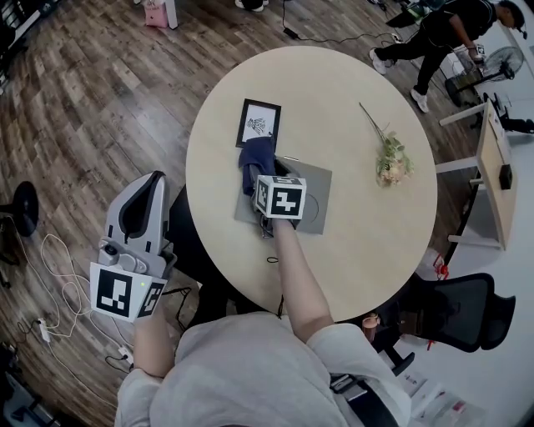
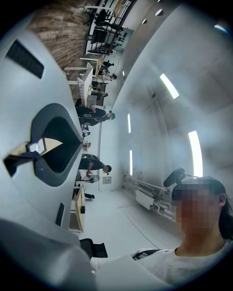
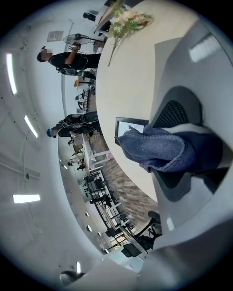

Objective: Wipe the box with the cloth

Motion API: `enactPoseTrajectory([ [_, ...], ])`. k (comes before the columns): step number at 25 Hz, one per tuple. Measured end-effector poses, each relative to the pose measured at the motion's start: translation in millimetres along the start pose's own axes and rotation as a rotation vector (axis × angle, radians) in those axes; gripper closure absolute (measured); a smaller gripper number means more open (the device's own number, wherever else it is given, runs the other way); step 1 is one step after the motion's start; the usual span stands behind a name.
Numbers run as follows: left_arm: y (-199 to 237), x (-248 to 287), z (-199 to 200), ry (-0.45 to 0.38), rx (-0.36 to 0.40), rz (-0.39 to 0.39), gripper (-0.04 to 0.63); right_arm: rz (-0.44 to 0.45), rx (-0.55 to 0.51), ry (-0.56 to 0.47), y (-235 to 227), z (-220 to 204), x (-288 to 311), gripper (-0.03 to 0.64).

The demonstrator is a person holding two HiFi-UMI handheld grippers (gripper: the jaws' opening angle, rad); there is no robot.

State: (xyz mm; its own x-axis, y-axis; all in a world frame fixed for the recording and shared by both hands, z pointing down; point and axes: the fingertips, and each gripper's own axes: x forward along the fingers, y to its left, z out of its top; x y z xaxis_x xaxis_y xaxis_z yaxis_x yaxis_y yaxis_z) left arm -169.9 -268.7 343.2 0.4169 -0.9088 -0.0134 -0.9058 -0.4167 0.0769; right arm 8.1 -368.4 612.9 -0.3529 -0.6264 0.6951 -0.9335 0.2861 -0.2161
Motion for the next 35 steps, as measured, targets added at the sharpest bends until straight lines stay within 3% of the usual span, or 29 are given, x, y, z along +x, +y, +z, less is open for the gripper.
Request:
enactPoseTrajectory([
  [1, 0.4, 0.1, -0.2, 0.001, 0.000, 0.001, 0.594, 0.007, -0.003, 0.004, 2.5, 0.9, 1.0, 0.394],
  [2, 0.7, 0.2, -0.3, 0.001, 0.000, 0.003, 0.594, 0.017, 0.003, 0.003, 5.3, 2.9, 1.3, 0.500],
  [4, 1.3, -0.2, -0.3, 0.001, 0.002, 0.006, 0.594, 0.024, 0.017, -0.008, 9.9, 7.4, 1.9, 0.522],
  [11, 3.1, -3.2, 0.9, 0.002, 0.005, 0.013, 0.594, -0.007, -0.107, 0.002, 20.1, 8.7, 12.7, 0.528],
  [14, -0.8, -3.1, 2.6, -0.001, 0.009, 0.005, 0.594, -0.011, -0.060, 0.009, 8.3, 5.8, 8.8, 0.528],
  [35, -47.0, 6.9, 8.0, -0.019, 0.015, -0.083, 0.594, -0.259, 0.118, -0.025, -141.7, -21.7, -62.9, 0.529],
])
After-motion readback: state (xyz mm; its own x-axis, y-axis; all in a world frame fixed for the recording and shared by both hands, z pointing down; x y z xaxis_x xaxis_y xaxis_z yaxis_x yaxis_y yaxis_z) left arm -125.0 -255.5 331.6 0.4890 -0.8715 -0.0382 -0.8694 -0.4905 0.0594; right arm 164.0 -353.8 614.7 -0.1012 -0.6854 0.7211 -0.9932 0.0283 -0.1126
